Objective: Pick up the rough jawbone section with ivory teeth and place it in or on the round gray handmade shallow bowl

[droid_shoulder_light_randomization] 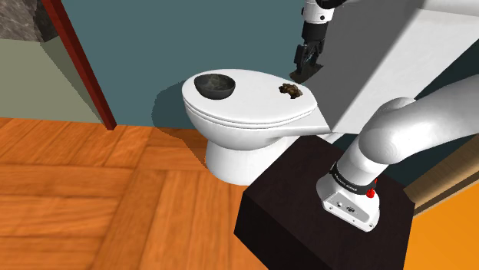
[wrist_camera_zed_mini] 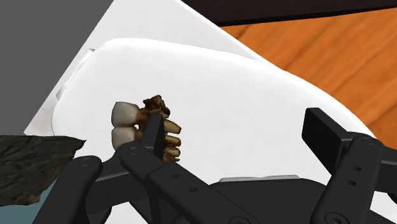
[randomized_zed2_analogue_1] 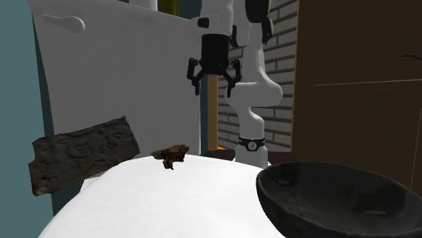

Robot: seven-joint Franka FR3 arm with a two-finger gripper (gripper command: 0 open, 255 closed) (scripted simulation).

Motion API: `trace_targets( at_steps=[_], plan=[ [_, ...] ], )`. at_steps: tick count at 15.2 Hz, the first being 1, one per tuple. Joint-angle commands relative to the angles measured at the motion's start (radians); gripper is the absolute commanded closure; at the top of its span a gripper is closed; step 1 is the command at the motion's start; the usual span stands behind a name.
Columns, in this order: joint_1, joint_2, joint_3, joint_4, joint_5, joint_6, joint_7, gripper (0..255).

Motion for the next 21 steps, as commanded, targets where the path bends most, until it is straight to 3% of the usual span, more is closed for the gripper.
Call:
trace_targets(
  at_steps=[1,7,12,21],
  plan=[
    [-0.007,0.05,-0.037,0.011,-0.015,0.048,-0.044,0],
    [-0.019,0.24,-0.155,0.081,-0.024,0.193,-0.189,0],
    [-0.022,0.427,-0.241,0.176,0.027,0.298,-0.329,0],
    [-0.028,0.49,-0.259,0.123,0.043,0.412,-0.35,0]
  ],
)
